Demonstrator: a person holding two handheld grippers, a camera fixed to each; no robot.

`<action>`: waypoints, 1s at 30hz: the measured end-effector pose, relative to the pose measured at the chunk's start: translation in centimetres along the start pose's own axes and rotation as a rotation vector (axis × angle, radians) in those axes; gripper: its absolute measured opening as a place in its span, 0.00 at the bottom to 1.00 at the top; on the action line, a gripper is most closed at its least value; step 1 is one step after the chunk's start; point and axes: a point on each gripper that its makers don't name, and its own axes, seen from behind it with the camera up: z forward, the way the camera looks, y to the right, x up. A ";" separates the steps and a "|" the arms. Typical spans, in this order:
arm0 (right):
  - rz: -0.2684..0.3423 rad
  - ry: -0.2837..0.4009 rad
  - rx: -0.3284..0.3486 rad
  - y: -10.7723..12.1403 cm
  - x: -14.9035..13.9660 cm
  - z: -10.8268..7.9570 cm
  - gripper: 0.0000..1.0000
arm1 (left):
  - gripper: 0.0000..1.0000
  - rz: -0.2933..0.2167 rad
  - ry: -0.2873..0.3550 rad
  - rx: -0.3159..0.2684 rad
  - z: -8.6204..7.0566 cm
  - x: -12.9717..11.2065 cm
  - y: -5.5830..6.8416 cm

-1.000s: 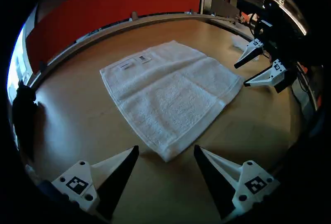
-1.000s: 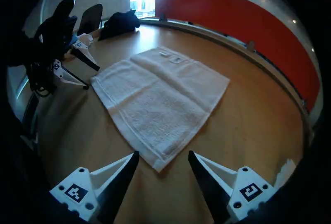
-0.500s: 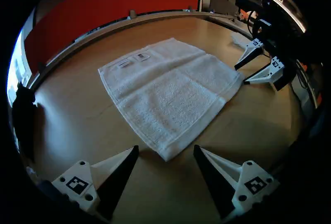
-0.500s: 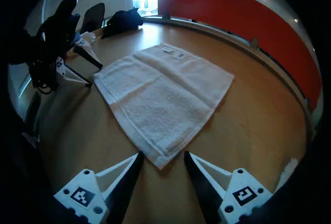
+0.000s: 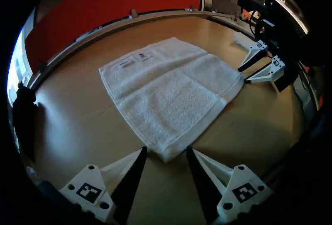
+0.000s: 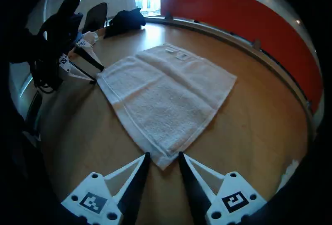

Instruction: Fold towel

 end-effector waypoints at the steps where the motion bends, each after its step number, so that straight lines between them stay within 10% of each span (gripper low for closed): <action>1: -0.001 0.000 0.001 0.0 0.0 0.0 0.46 | 0.60 0.000 -0.001 0.000 0.0 0.0 0.0; 12: -0.010 -0.002 0.006 -0.5 0.0 0.1 0.19 | 0.20 -0.024 -0.012 0.020 -0.1 0.0 -0.1; 30: 0.001 0.043 -0.026 0.4 1.7 -1.2 0.15 | 0.12 -0.092 0.016 0.019 -1.4 1.3 0.6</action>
